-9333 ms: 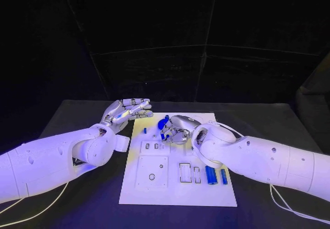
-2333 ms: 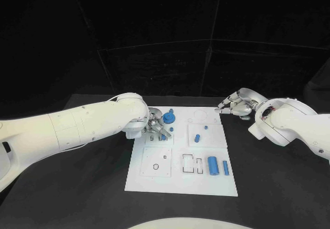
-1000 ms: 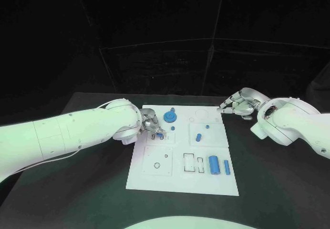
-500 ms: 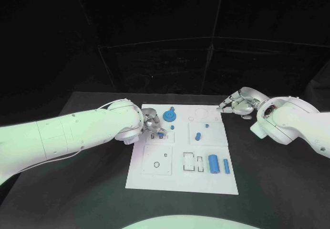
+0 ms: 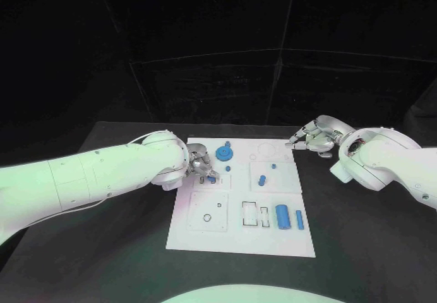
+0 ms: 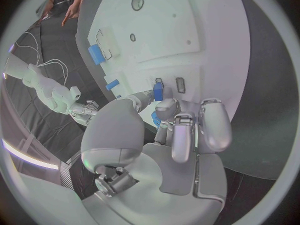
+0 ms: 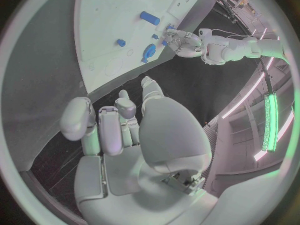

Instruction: Assemble the parts on the task board

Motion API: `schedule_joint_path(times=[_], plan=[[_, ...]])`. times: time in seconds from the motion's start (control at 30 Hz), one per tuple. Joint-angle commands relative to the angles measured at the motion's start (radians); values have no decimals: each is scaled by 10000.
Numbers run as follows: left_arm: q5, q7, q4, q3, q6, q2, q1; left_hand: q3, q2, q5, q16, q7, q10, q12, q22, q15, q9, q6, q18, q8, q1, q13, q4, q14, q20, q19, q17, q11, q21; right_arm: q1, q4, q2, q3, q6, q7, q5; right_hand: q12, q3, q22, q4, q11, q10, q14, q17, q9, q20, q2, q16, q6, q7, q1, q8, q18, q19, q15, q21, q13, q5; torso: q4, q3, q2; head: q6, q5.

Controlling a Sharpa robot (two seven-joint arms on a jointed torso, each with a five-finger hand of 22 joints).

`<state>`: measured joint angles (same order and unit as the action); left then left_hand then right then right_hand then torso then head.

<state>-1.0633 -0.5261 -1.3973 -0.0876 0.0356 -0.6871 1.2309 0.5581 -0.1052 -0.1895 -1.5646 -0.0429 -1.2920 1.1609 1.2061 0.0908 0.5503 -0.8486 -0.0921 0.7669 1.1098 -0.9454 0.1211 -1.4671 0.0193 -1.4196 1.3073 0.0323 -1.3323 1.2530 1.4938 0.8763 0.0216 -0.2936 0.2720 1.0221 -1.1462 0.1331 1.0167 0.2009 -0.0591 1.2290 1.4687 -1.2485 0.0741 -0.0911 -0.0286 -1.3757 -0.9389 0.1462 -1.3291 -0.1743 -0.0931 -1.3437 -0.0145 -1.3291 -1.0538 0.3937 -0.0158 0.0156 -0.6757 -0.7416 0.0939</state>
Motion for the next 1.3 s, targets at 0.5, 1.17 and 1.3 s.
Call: schedule_joint_path(times=[0.5,1.17,1.3], plan=[[-387,-12,-19,-14,492,69,-14,1220,-72,61,-62,110,-135,125,77,54,66,-57,154,109,-106,-96,-1418,-1037,-33,-85,2635,64,-26,21,-3,-24,-4,49,-83,39,40,45,-28,9,29,-6,337,3,-4,60,78,40,30,-37,-42,-39,-80,32,-73,58,36,1,7,-2,6,-34,-5],[-390,-17,-25,-16,558,48,-18,227,-162,95,-62,187,-154,243,169,106,91,-254,172,143,-638,-177,-1028,-1037,-87,-121,2635,125,-45,21,-22,-39,-4,-4,-146,39,47,63,-43,20,31,-15,333,26,-2,64,79,58,20,-40,-45,-57,-83,36,-75,69,48,-4,-1,0,0,-64,-27],[-389,-16,-11,-16,554,53,-18,-252,-111,98,-62,177,-150,252,170,100,99,-326,170,157,-1015,-153,-680,-1037,-87,-121,2635,115,-30,21,-22,-43,-4,-6,-156,39,54,69,-60,24,31,-22,331,37,-2,65,77,66,19,-40,-42,-60,-86,42,-75,77,58,-5,-2,0,0,-69,-30]])
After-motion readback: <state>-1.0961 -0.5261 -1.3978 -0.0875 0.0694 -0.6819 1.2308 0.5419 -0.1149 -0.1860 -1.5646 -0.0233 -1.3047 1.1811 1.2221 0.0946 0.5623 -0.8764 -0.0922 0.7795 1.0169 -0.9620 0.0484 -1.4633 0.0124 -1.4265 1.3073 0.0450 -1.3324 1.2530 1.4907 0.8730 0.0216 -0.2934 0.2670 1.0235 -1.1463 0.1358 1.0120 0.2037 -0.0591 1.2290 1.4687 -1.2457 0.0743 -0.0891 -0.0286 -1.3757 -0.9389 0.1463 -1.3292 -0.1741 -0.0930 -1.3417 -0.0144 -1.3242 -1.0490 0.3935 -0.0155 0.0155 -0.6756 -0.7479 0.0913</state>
